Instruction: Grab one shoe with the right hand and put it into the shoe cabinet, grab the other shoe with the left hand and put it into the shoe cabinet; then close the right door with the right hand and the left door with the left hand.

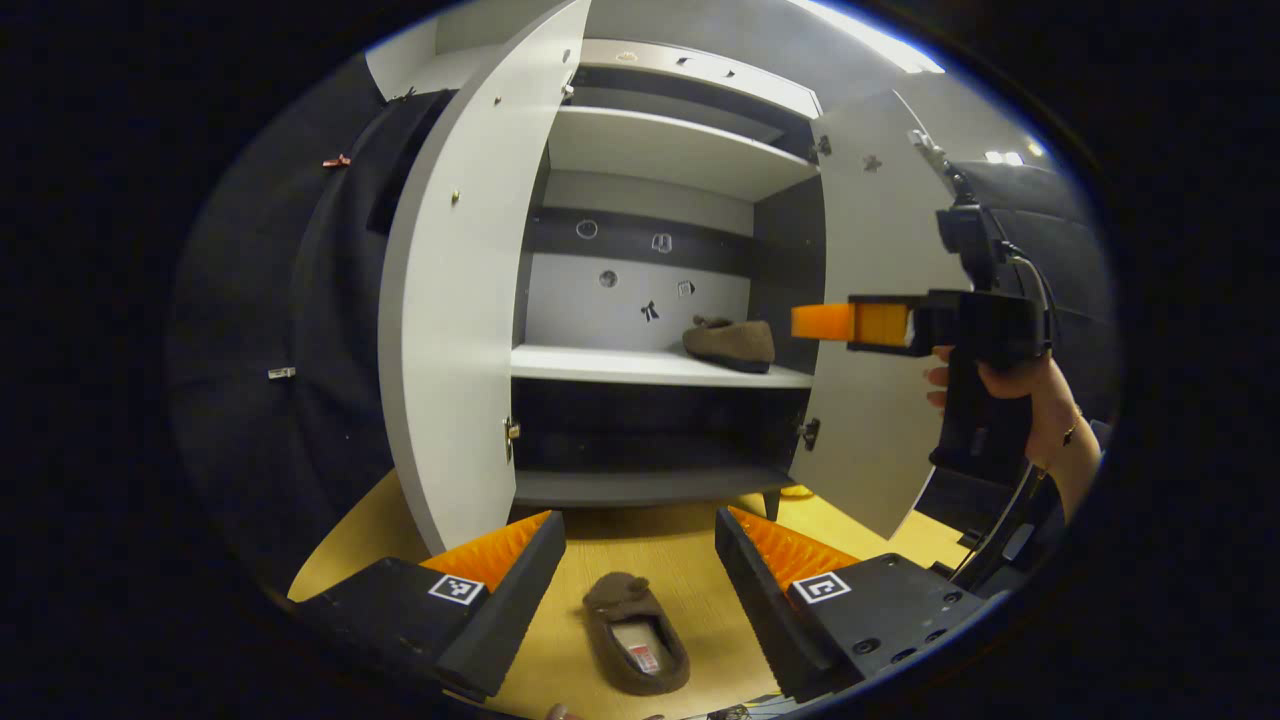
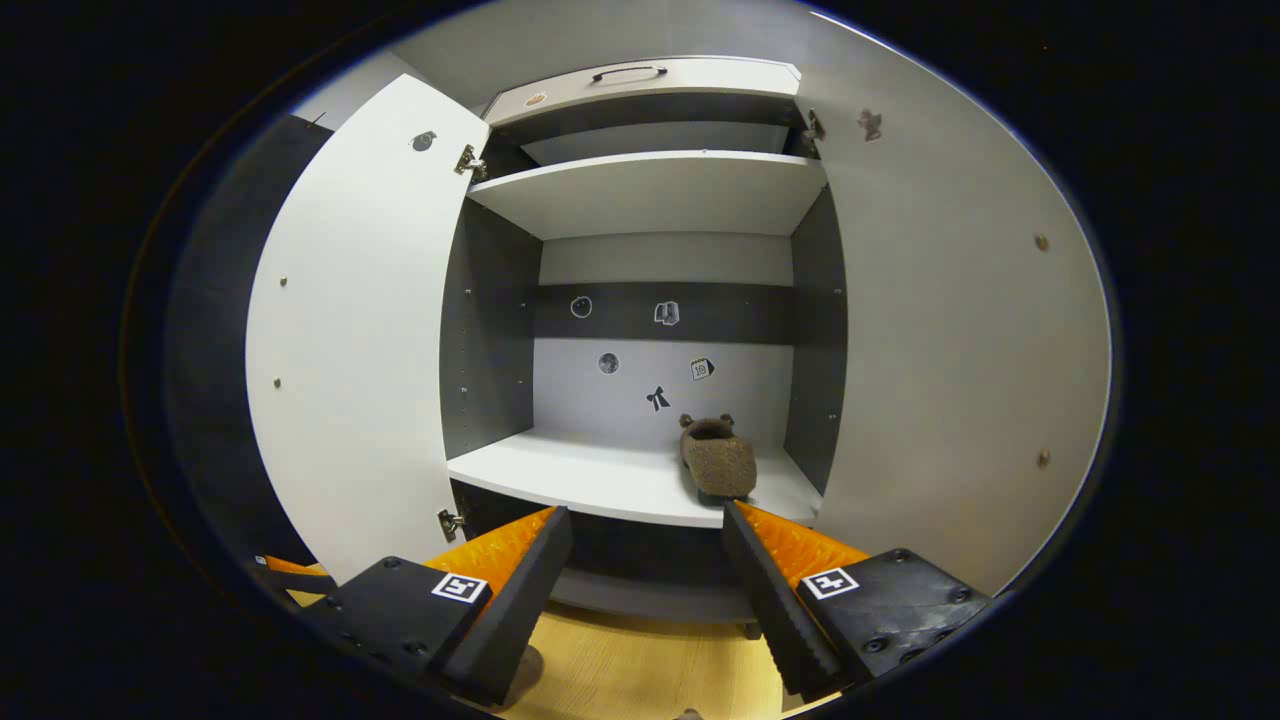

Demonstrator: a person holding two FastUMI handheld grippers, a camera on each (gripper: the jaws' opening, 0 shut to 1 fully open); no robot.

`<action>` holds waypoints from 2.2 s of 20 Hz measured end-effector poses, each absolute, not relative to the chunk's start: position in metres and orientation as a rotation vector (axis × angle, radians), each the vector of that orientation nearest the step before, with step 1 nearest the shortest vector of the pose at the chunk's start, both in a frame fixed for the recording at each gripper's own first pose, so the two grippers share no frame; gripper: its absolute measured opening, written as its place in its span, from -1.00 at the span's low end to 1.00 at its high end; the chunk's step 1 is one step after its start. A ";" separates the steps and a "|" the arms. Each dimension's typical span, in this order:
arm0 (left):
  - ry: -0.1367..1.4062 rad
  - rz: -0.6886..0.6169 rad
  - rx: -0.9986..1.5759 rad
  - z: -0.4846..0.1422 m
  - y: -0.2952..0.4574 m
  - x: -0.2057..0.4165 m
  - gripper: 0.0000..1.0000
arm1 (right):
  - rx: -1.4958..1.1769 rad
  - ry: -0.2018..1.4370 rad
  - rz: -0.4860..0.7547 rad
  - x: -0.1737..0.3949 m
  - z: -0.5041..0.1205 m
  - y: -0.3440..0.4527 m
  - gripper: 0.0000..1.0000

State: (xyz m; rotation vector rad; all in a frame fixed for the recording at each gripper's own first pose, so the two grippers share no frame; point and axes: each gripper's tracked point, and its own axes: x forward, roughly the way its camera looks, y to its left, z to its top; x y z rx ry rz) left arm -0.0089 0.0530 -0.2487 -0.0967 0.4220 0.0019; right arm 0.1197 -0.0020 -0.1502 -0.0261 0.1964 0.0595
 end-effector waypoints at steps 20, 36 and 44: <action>0.712 0.097 -0.163 -0.490 0.082 0.012 0.53 | -0.092 0.324 -0.026 0.093 -0.271 -0.045 0.96; 0.560 0.087 -0.027 -0.351 0.077 0.048 -0.88 | -0.050 0.380 -0.023 0.095 -0.265 -0.051 0.96; 0.369 0.124 -0.020 -0.169 0.062 0.092 -0.88 | -0.077 0.298 0.090 0.130 -0.189 -0.028 0.96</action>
